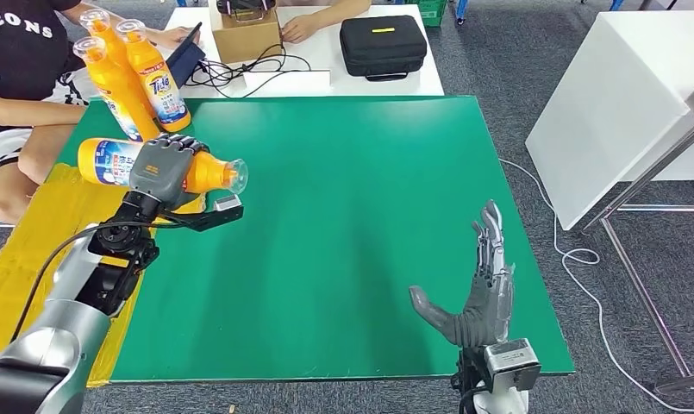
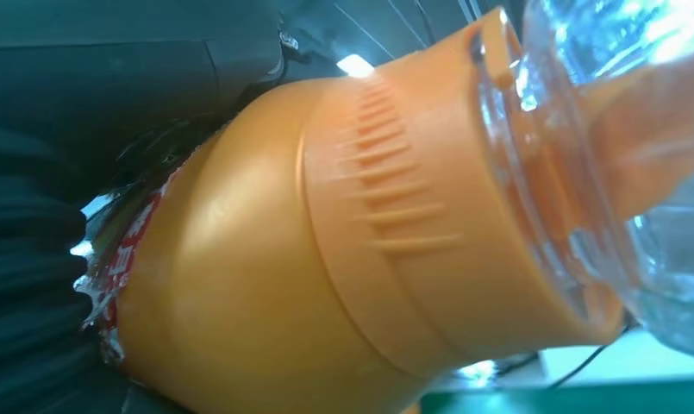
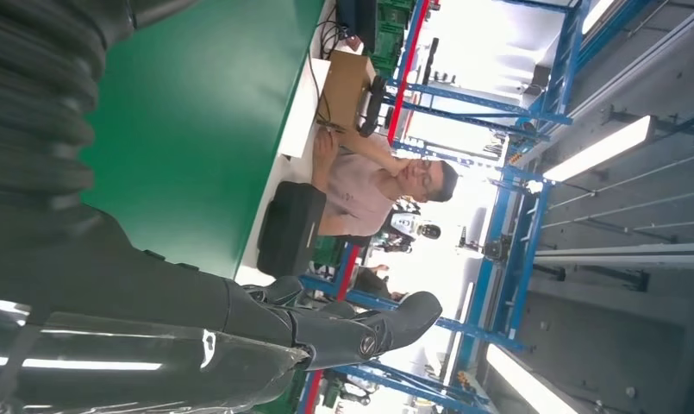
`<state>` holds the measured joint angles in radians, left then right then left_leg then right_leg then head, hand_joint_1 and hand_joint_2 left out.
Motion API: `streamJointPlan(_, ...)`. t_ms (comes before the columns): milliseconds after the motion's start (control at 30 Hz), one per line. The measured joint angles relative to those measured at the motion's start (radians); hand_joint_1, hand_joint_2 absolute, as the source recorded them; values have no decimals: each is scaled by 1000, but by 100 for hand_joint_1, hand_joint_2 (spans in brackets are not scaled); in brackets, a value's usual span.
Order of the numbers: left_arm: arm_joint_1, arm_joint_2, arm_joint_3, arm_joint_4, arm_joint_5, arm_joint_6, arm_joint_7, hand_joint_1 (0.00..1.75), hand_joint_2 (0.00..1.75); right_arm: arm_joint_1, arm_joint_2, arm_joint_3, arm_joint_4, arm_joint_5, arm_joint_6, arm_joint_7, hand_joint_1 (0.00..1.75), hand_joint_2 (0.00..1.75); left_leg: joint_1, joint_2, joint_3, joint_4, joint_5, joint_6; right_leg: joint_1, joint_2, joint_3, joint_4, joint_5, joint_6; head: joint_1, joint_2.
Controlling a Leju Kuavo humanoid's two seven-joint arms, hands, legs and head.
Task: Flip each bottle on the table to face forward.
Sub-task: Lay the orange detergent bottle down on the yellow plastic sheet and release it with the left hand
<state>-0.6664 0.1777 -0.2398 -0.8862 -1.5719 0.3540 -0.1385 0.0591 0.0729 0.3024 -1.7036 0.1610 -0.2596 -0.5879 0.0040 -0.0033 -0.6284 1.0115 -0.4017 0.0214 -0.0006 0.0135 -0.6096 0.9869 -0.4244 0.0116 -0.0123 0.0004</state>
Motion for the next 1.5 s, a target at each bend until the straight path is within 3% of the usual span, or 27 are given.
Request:
streamJointPlan(567,-129,94,-103,322,2,-72,-1,175,175,17,0,-27,-8,-3,25,-1,0,175,0,0,-1,0,0,0,0,0,0,0,0,-1,0,0)
streamJointPlan(800,-138,100,-109,431,24,-145,-15,175,175,25,0,-29,-22,1,26,9,0,175,0,0,-1,0,0,0,0,0,0,0,-1,-1,0,0)
streamJointPlan(1300,-132,100,-97,519,89,-226,-60,175,175,31,9,-39,-31,17,48,27,0,175,0,-1,-1,0,0,0,0,0,0,0,-1,-1,0,0)
streamJointPlan(1333,-130,98,-91,523,99,-233,-69,169,175,29,12,-42,-31,18,50,33,0,175,0,-1,-1,0,0,0,0,0,0,0,-1,-1,0,0)
streamJointPlan(1467,-123,81,-65,535,140,-255,-104,0,175,19,22,-53,-35,30,66,53,0,175,0,-1,-1,0,0,0,0,0,0,0,-1,-1,0,0)
streamJointPlan(1500,-121,76,-57,537,148,-258,-109,0,175,17,25,-55,-35,32,69,55,0,175,0,-1,-1,0,0,0,0,0,0,0,-1,-1,0,0)
